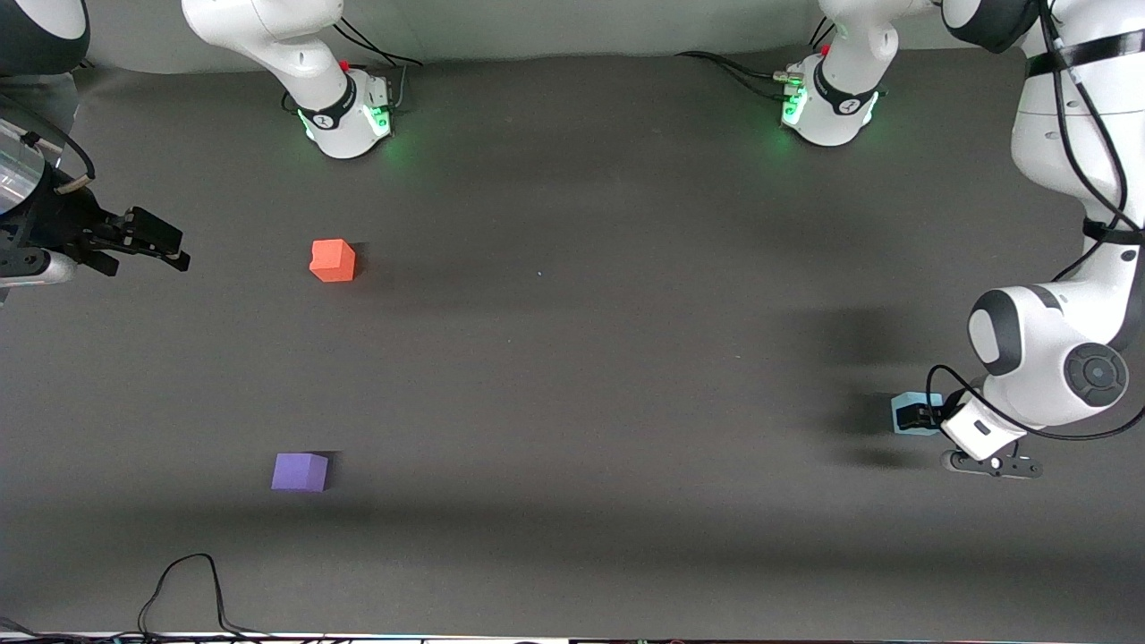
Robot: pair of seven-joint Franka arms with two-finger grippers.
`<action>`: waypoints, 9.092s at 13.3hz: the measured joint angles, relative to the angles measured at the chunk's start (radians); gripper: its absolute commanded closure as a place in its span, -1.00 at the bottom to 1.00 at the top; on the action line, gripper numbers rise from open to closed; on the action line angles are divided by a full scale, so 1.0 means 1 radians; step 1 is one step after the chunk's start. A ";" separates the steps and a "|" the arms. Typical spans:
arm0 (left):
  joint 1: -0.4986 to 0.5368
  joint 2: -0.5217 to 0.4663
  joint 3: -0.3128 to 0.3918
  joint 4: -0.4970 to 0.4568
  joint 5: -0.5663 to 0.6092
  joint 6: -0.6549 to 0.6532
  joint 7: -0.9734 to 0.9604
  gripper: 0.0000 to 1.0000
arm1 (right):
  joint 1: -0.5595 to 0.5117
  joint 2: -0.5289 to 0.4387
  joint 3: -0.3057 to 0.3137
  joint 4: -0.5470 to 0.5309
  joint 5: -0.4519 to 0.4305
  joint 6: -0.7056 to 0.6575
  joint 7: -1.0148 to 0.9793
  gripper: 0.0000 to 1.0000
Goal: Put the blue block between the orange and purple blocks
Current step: 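Reach the left gripper down to the light blue cube and grasp it, then carry the blue cube to the table middle and open the left gripper, then withdraw the left gripper while the right gripper reaches the blue cube, then lower the right gripper onto the blue cube and close it, then carry the blue cube with the right gripper toward the orange cube, then lower the blue cube between the orange and purple cubes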
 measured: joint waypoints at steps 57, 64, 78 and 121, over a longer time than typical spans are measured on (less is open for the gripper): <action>-0.453 -0.147 -0.002 0.532 -0.071 -0.742 -0.684 -1.00 | 0.060 0.066 0.013 0.006 0.000 -0.007 -0.010 -1.00; -0.139 -0.385 0.002 0.304 -0.010 -0.750 -0.247 -1.00 | 0.320 0.131 0.020 0.008 0.101 0.018 0.103 -1.00; -0.096 -0.602 -0.013 0.185 -0.010 -0.779 -0.193 -1.00 | 0.698 0.620 0.018 -0.072 0.124 0.677 0.505 -1.00; -0.096 -0.641 -0.012 0.137 -0.009 -0.793 -0.183 -1.00 | 0.402 0.462 -0.357 -0.547 0.304 0.850 -0.223 -1.00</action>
